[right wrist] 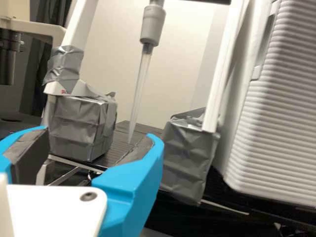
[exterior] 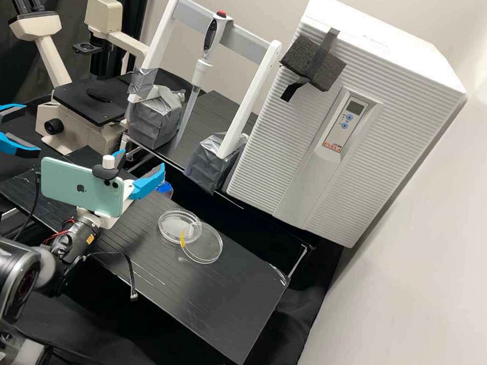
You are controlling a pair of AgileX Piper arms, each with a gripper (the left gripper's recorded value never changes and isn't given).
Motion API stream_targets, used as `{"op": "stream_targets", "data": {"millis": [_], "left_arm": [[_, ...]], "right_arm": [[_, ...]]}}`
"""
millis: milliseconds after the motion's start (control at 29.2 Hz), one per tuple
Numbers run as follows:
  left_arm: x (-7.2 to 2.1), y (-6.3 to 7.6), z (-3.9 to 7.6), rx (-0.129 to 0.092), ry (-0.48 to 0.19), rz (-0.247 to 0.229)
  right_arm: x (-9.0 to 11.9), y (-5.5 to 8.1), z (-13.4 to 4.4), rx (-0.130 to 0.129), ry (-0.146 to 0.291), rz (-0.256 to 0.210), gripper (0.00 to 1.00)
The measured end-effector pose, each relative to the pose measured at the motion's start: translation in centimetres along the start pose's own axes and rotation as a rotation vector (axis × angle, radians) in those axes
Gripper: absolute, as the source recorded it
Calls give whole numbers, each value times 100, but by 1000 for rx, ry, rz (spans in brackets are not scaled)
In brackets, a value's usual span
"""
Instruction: Open the bottle
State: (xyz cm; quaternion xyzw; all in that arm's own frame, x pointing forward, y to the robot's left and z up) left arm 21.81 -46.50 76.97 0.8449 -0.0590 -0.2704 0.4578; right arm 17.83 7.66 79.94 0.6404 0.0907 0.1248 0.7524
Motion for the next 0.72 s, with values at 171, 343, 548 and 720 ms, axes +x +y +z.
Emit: {"op": "stream_targets", "data": {"millis": [171, 343, 548, 720], "left_arm": [[16, 6, 12, 21, 14, 12], [16, 3, 37, 66, 33, 23], [-9, 52, 105, 168, 93, 72], [-22, 98, 105, 169, 115, 98]], "right_arm": [[-9, 24, 30, 23, -1, 10, 100], [-9, 15, 16, 16, 14, 0, 100], [-9, 16, 16, 16, 14, 1, 100], [-9, 16, 16, 16, 14, 1, 100]]}}
